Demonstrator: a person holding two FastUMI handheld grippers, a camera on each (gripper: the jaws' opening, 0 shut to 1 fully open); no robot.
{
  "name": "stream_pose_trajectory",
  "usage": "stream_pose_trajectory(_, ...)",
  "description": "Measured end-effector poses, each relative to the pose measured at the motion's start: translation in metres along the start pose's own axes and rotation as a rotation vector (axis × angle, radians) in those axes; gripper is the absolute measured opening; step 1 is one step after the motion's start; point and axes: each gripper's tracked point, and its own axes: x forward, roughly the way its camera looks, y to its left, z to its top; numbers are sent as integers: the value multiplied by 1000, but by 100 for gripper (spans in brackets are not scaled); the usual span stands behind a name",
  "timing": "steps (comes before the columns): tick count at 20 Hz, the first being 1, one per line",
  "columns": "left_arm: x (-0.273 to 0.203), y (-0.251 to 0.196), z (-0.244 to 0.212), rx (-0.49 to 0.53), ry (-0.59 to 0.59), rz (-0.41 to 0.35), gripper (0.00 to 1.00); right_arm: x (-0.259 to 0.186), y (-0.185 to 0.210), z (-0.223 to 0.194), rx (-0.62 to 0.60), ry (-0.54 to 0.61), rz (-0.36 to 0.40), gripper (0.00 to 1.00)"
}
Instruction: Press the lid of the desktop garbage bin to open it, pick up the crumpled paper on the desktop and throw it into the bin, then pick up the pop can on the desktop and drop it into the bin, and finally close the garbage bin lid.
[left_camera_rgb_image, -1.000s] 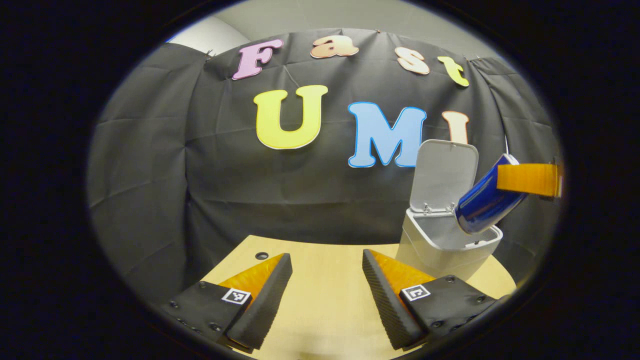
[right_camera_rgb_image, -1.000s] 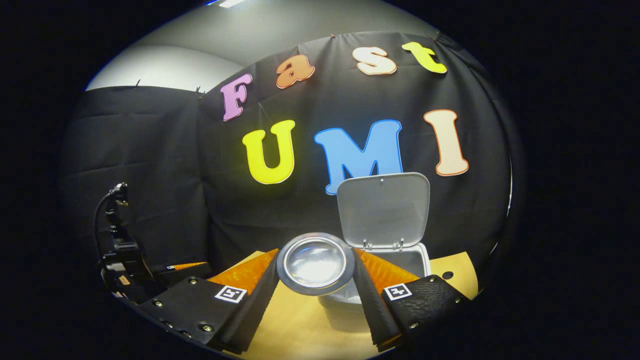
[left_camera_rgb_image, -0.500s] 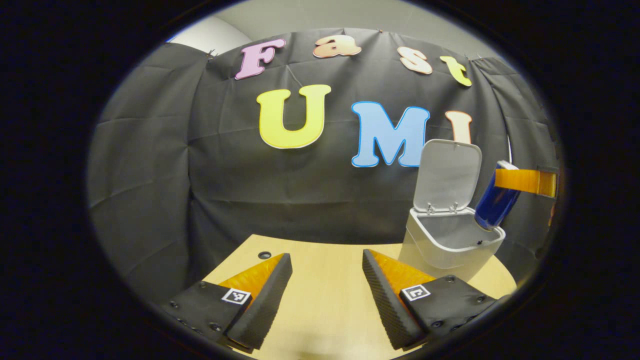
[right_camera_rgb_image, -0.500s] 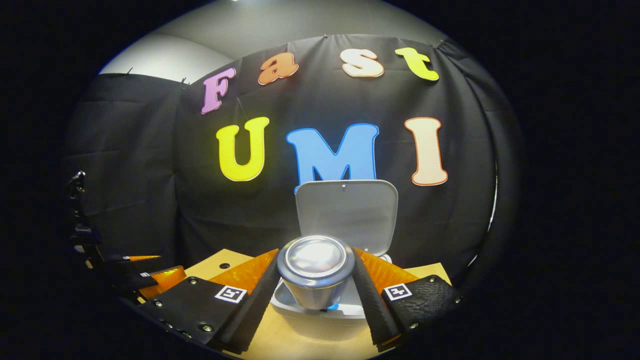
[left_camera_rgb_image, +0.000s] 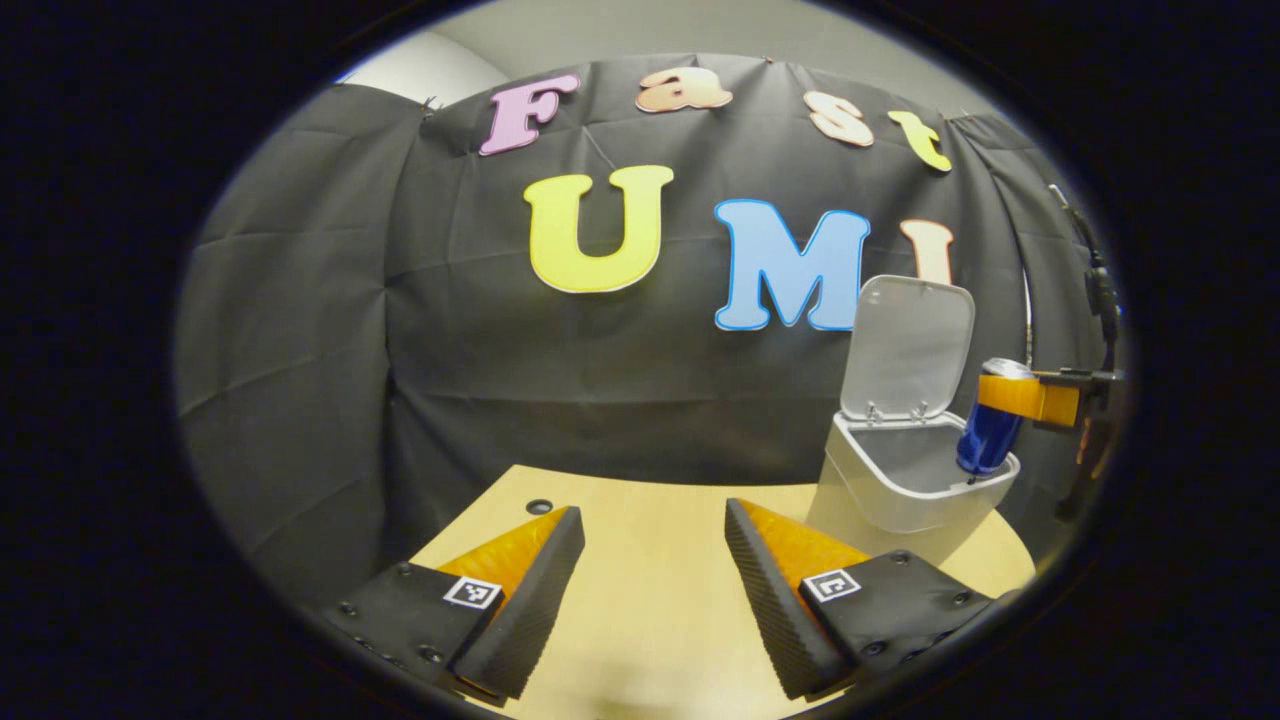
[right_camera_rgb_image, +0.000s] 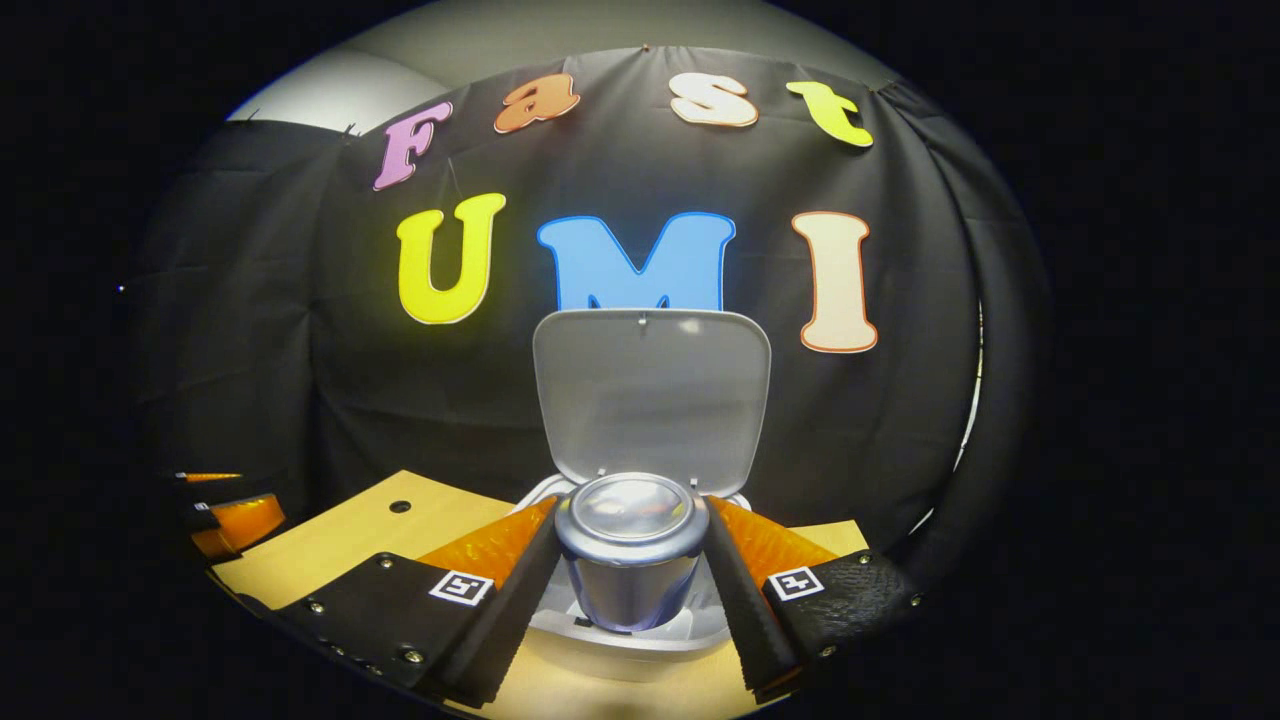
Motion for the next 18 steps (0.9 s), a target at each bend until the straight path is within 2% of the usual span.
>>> stream_pose_trajectory(5, 1, 5, -3, -2, 8, 2, 100, 9, -7, -1, 3, -4, -24, 85)
stream_pose_trajectory(6, 0, 5, -3, -3, 10, 1, 94, 10, -10, -1, 5, -4, -29, 85)
stream_pose_trajectory(14, 1, 9, -9, -6, 21, -5, 94, 20, -21, -7, 2, 8, -60, 85)
stream_pose_trajectory(15, 1, 10, -8, -6, 21, -4, 100, 21, -22, -8, 3, 7, -63, 85)
stream_pose_trajectory(18, 0, 12, -9, -9, 24, -2, 100, 24, -21, -7, 12, 5, -65, 85)
